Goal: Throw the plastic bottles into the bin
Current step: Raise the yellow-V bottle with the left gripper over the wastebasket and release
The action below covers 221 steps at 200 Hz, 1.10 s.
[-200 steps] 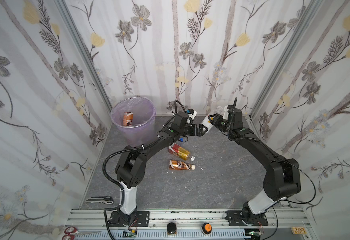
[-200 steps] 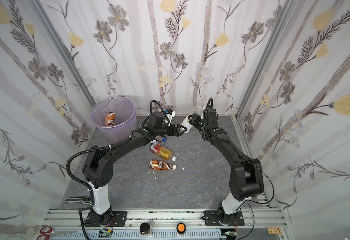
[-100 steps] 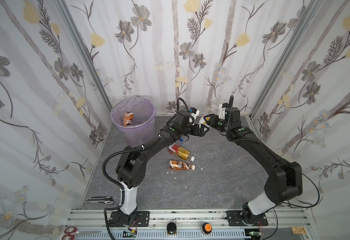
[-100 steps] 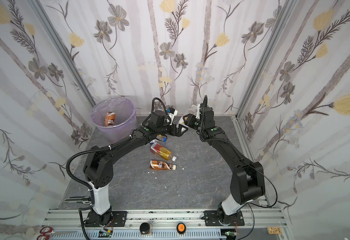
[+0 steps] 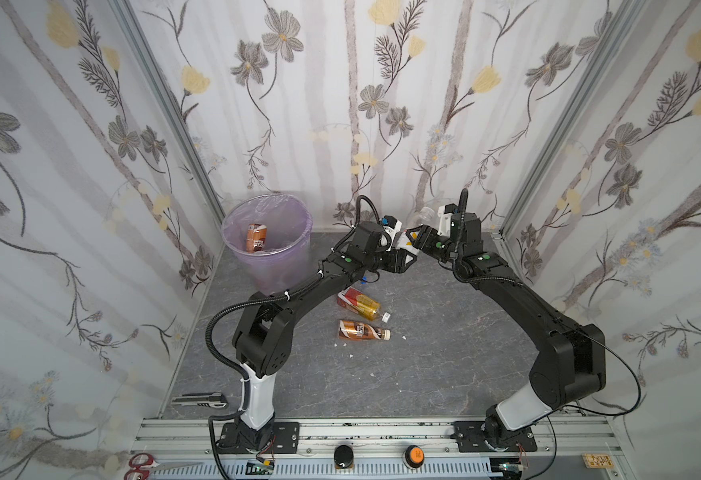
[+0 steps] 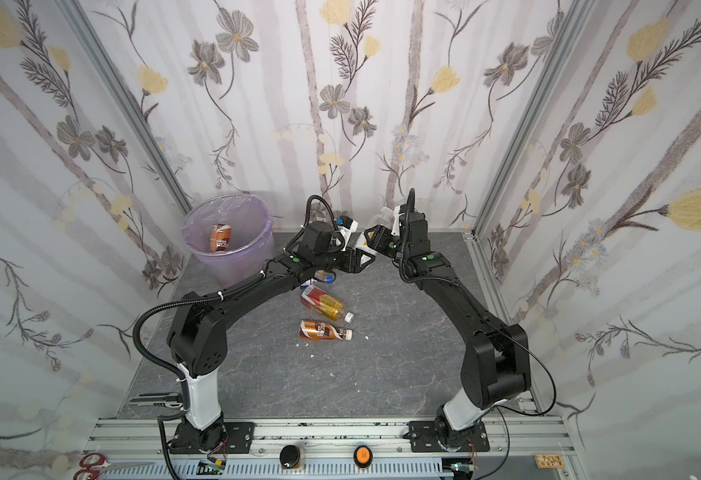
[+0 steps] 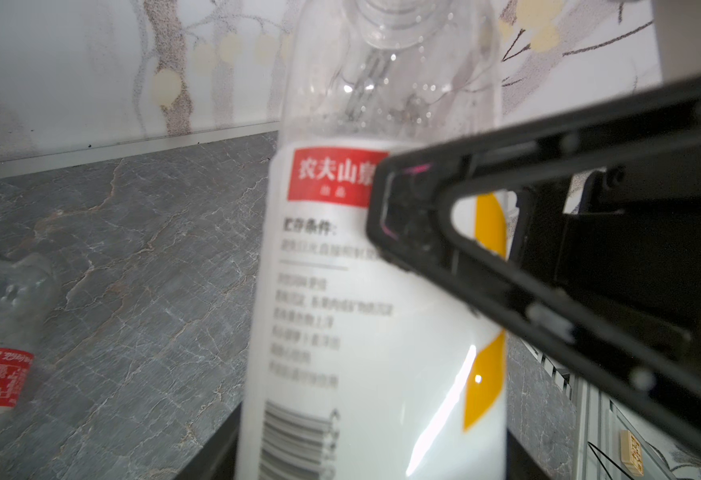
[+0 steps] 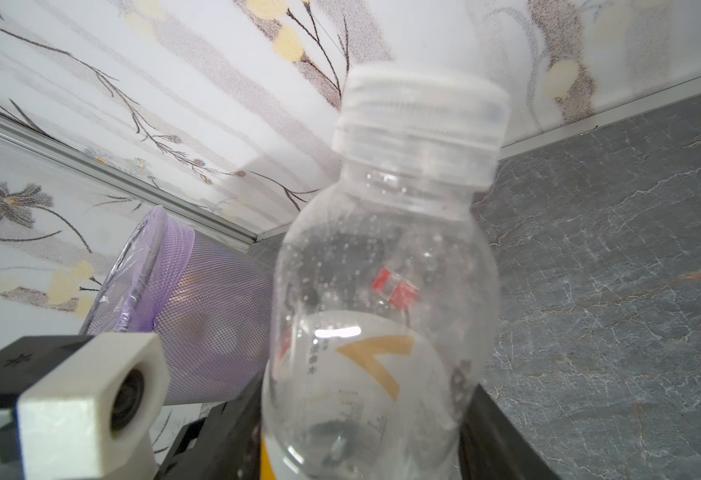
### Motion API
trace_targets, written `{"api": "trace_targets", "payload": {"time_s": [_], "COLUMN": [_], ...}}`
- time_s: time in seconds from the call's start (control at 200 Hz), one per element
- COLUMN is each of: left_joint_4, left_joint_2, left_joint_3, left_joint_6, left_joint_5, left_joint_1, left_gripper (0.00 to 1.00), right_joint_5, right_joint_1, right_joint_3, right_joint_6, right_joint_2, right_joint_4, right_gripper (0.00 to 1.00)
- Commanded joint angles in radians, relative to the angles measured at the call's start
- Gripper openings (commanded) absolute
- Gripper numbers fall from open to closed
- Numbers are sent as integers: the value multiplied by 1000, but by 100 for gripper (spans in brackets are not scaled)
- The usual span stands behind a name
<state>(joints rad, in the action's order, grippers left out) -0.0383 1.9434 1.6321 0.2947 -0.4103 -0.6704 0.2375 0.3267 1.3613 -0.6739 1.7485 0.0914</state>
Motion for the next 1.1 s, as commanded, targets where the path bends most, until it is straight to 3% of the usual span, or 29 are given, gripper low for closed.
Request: {"api": "trace_targets", "payload": {"time_s": [0.0,0.105,0.18,0.47,0.649,0.724,0.869,0.959,1.099], "left_joint_4": [5,4,-2,-15,11,69,358,436,409], "left_joint_2": [-21,-38,-69,-286,-451,-520,-679,-754,-756], "left_joint_3": [3,-5,-14,-23,46,53,-73,-124,-219], "left_joint_6": [-9,-19,-41,-188,-405,-501,-647,-607,-386], "left_joint_5": [30,66,131,461,690,756,825,818,761], "left_joint_1": [-1,3,8,94,101,102,120,191,388], "left_gripper": [51,51,51,51,53,53,52,51,51], "right_joint_5": [15,29,37,25,36,59,88,97,103], "right_joint_1": [-1,-11,-31,-157,-173,-173,-173,-173,-173], "right_joint_3": [16,30,32,-50,-89,-116,-151,-152,-158], "right_joint_6": [-4,-3,7,43,58,49,26,19,3], "right_joint_2": [-11,-23,-53,-292,-324,-319,-310,-305,-302], "right_joint_4": [-28,-18,-14,-74,-66,-84,-120,-127,-141], "right_gripper": [70,84,99,100,100,100,100,100,100]}}
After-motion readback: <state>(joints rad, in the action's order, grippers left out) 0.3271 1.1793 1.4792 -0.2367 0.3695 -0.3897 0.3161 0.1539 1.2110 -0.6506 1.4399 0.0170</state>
